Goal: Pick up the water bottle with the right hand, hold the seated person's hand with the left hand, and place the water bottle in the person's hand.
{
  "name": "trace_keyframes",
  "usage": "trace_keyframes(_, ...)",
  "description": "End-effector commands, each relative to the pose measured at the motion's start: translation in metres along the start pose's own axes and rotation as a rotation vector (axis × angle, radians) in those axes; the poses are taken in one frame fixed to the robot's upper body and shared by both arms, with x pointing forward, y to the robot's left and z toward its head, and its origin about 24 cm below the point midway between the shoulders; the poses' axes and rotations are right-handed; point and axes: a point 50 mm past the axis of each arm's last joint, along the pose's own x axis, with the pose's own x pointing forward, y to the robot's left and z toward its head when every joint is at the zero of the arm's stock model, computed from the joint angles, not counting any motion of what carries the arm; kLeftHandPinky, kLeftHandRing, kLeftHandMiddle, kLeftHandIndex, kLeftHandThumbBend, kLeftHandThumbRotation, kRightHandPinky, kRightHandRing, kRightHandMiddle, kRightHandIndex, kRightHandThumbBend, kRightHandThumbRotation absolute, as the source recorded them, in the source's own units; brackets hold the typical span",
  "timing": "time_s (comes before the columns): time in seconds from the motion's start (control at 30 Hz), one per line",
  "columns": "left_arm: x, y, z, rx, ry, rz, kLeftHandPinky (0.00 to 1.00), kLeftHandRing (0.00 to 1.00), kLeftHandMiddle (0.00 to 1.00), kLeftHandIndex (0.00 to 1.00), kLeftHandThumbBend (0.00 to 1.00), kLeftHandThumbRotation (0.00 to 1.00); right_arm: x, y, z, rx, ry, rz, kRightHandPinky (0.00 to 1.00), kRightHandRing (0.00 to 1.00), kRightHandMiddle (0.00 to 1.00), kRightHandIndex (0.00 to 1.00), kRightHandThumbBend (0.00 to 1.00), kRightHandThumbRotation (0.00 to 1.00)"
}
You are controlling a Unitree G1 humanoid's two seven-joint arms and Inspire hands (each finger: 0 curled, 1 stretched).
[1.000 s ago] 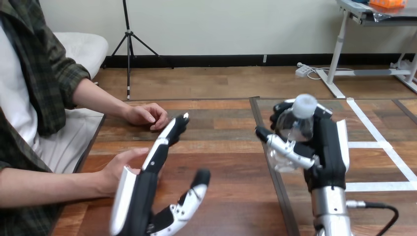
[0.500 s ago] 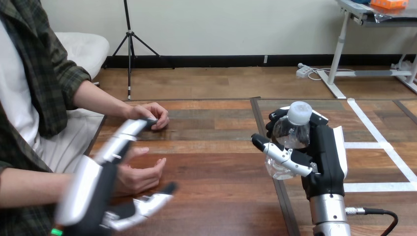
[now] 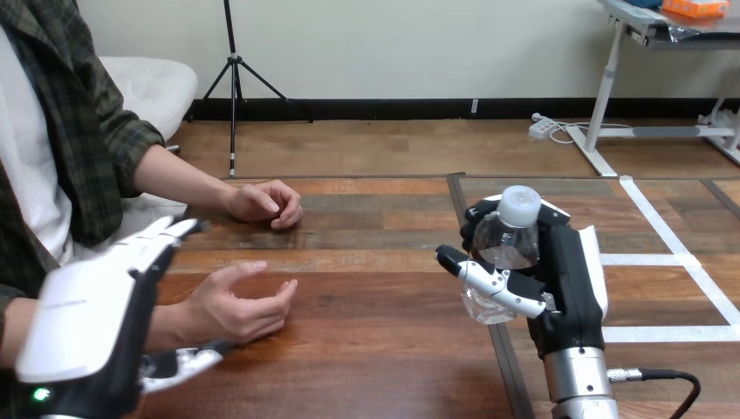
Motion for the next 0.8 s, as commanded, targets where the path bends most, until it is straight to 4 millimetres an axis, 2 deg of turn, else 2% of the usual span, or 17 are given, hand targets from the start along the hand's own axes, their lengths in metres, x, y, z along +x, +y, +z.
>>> trace_keyframes(0.0, 0.014, 0.019, 0.005, 0.141, -0.037, 0.078, 0.73, 0.81, 0.83, 0.8, 0.91, 0.06, 0.021, 0.005, 0.024, 0.007, -0.137, 0.025, 0.4, 0.43, 0.46, 0.48, 0.72, 0.0)
trace_keyframes(0.37, 0.019, 0.019, -0.008, 0.278, 0.02, 0.108, 0.71, 0.79, 0.81, 0.77, 0.98, 0.05, 0.02, 0.007, 0.022, 0.021, -0.12, 0.04, 0.39, 0.43, 0.47, 0.48, 0.72, 0.0)
trace_keyframes(0.77, 0.024, 0.014, -0.014, 0.359, 0.058, 0.044, 0.72, 0.79, 0.81, 0.78, 0.98, 0.06, 0.021, 0.009, 0.022, 0.023, -0.112, 0.056, 0.39, 0.43, 0.47, 0.48, 0.71, 0.0)
